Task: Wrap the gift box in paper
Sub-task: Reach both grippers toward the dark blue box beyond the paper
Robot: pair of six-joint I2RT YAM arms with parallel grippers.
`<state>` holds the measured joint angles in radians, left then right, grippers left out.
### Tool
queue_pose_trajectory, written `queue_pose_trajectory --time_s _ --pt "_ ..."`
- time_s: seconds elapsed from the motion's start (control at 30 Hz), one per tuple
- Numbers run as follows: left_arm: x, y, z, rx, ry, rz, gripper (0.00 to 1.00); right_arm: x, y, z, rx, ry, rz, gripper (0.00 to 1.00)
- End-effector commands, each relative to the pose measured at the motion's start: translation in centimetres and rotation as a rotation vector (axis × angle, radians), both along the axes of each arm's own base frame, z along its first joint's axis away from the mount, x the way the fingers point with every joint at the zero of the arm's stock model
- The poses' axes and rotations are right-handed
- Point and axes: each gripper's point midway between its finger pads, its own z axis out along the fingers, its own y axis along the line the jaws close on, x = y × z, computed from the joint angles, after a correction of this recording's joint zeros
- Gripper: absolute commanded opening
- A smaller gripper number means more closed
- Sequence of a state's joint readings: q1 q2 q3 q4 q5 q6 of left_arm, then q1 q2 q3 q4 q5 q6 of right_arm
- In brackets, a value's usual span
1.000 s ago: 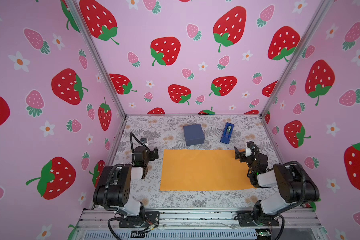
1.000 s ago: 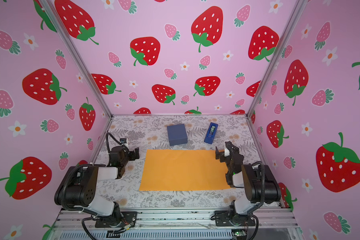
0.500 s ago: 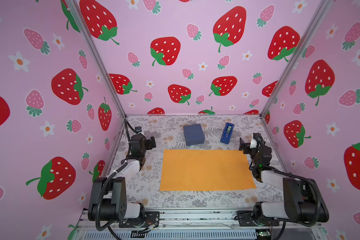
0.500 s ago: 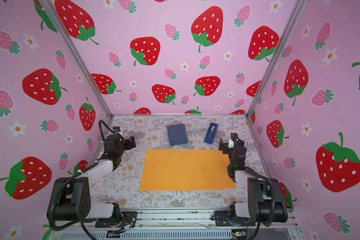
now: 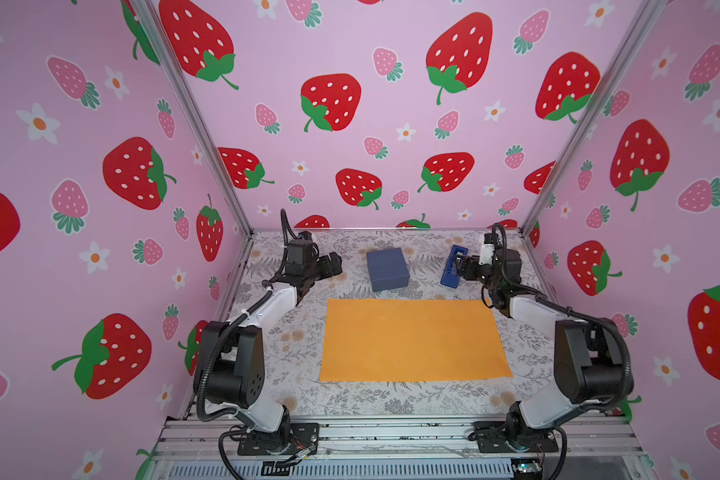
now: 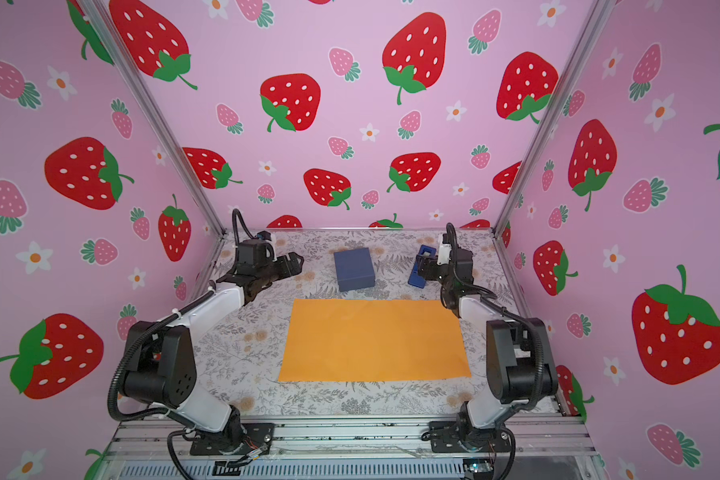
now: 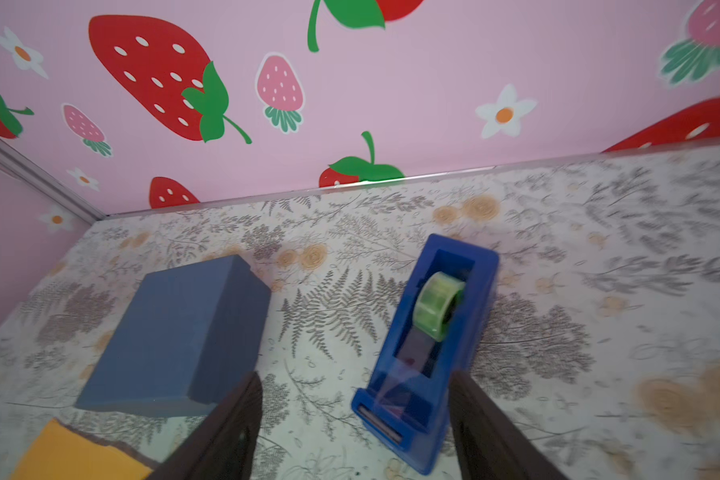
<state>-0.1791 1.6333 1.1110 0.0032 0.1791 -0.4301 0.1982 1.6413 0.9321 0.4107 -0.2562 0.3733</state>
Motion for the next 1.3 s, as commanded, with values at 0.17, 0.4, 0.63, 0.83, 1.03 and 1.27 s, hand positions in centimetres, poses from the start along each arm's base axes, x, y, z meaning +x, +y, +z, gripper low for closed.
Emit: queue_pose_trajectory --time_s 0.17,0.4,0.63,0.83,1.03,1.27 --pt "-2.6 -7.7 -1.4 -0.156 0.208 -0.177 0.91 -2.9 -5.2 -6.8 -0.061 0.359 -0.241 0.81" --pt "-5.0 -8.7 -2.4 -0.138 0.253 -0.217 0.9 -8.5 -11.7 -11.4 -0.07 0.561 -0.396 0.93" --pt "-6.2 -8.0 -2.6 -0.11 0.261 -0.214 0.91 -13.7 -11.9 -14.3 -0.039 0.686 -0.381 0.96" --pt "-6.5 -7.8 -2.9 -0.102 0.268 -0.211 0.91 -15.7 -10.9 -16.1 -0.007 0.736 -0.342 0.94" --pt "-6.3 -7.8 -3.1 -0.105 0.277 -0.203 0.91 -16.5 -8.5 -16.0 0.081 0.754 -0.283 0.91" --pt "-5.9 -8.0 -3.2 -0.103 0.281 -0.202 0.91 -16.8 -5.9 -15.0 0.109 0.744 -0.244 0.91"
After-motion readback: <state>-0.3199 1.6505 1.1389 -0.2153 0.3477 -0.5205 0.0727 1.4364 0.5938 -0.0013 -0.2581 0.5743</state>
